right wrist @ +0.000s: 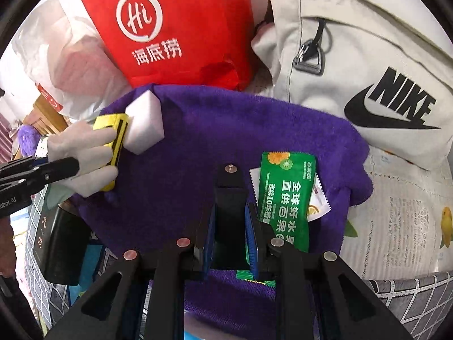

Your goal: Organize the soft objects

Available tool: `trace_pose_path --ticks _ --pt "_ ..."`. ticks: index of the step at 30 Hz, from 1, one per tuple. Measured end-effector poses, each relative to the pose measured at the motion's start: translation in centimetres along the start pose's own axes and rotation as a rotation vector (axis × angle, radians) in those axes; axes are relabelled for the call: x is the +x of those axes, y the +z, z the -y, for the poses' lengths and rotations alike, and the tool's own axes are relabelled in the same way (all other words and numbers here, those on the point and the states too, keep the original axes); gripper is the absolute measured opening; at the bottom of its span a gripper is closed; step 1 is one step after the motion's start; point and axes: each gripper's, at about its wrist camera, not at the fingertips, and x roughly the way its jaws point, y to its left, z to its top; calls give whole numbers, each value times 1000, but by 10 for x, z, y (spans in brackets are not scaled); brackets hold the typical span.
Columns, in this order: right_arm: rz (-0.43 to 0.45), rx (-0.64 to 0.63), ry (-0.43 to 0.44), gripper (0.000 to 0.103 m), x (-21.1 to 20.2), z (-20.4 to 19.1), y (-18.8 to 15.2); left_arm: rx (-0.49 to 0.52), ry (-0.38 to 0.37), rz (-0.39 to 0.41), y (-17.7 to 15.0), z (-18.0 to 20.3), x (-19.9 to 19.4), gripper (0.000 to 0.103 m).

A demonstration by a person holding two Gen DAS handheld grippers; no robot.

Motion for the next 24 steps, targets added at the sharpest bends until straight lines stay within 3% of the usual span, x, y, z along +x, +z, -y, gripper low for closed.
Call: trace_pose_path --ticks 4,6,8,20,24 --pt "-4 4 7 24 0 3 -2 3 -21 -17 7 8 13 22" --pt "8 9 1 33 -3 6 -2 9 -23 -22 10 11 17 22" --pt "31 12 -14 36 -12 9 -2 17 -31 -25 14 15 22 22" --pt "127 59 -30 39 -61 23 -18 50 -32 -70 17 33 49 24" --pt "119 74 -35 39 -65 27 -29 65 -27 -66 17 38 52 33"
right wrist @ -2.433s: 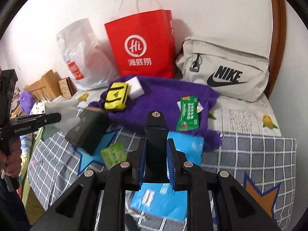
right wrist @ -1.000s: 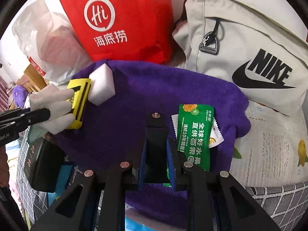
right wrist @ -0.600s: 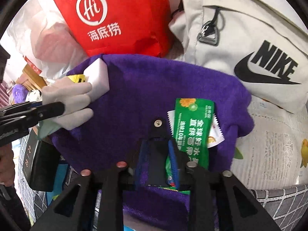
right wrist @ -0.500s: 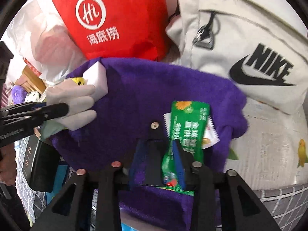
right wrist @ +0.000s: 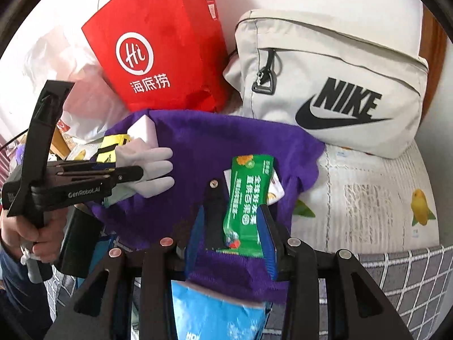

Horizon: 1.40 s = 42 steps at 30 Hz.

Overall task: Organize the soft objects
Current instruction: 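Open the left tool to drop the glove and cloth on the towel, then move the left tool to the green tissue pack and close on it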

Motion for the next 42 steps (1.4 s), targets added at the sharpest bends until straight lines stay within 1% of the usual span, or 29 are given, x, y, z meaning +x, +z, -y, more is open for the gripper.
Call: trace_pose_path --ticks 2,4,5,8,13,19,23,26,30,34,42 --pt "-15 4 2 39 4 -1 -3 7 8 10 1 2 0 44" --pt "-24 1 0 39 6 -3 -3 0 11 41 2 2 -5 70" --pt "-23 -1 -2 39 6 -4 -3 -6 9 54 3 2 -8 74" --pt "-7 -1 4 39 1 -7 -1 -26 4 72 3 -2 -18 74" --pt "3 5 19 39 -4 -12 -4 -28 66 87 1 -7 -35 74" --pt "13 3 28 39 -19 -22 -15 -56 76 108 -13 -24 -64 74" --pt "26 -9 32 39 -35 -35 -26 -67 82 117 -31 -28 -82 74" --pt "41 -21 31 39 -50 -46 -37 -78 69 120 -46 -29 -95 74" --pt "53 -22 35 39 -65 -56 -52 -64 71 127 -67 -25 -109 74" --pt "60 -41 36 39 -81 -66 -71 -66 51 140 -90 -19 -123 74" --pt "74 -91 44 40 -107 -85 -110 -38 5 127 -134 1 -130 76"
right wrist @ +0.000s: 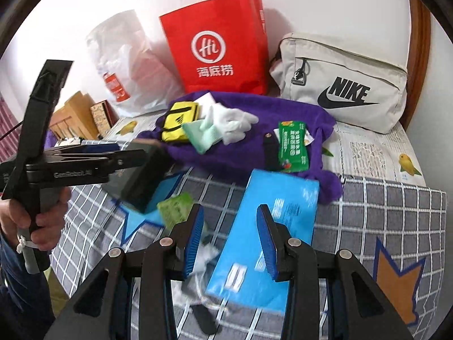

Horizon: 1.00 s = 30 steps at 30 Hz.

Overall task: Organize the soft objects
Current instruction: 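Move the left tool to the green tissue pack and close on it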

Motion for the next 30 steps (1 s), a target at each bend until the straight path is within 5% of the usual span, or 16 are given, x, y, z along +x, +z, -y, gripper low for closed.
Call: trace_pose_path --ticks 16,30 --pt "19 54 -54 46 -22 19 -60 184 15 -86 -47 50 37 81" --pt "-27 99 -31 46 -4 37 -71 215 66 -165 -46 57 79 83"
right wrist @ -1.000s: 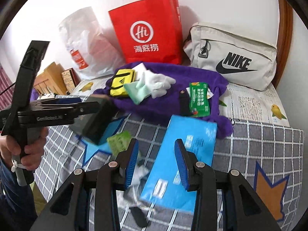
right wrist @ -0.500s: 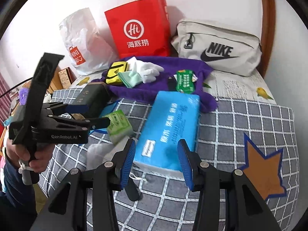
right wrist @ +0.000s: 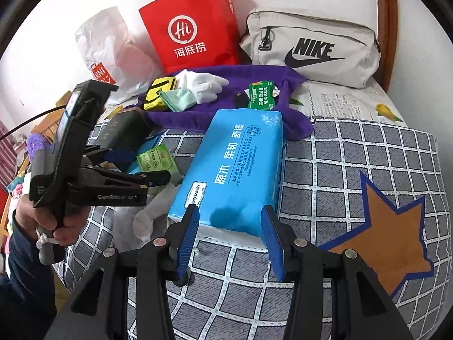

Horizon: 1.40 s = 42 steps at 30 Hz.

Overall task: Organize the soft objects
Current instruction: 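Move the left tool to the green tissue pack and close on it, then grasp the white crumpled cloth with the right tool while the left tool lifts the tissue pack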

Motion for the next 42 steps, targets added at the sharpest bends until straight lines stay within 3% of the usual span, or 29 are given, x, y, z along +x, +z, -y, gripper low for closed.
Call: trace_pose_path --ticks 7,13,29,34,38,42 --pt "-1 -4 12 47 4 0 1 40 70 -23 1 10 11 87" --pt "-2 0 16 47 3 0 1 28 14 -3 0 7 3 76" --pt "-9 -81 75 47 0 -44 -19 -97 4 106 -43 -35 -49 76" --pt "-39 -133 118 47 15 -71 -31 -145 2 111 -65 -47 -54 76" --pt "-47 -95 169 47 29 -79 -30 -165 9 111 -78 -53 -56 76" --pt "-52 -99 151 47 38 -86 -28 -199 -3 122 -88 -64 -60 76"
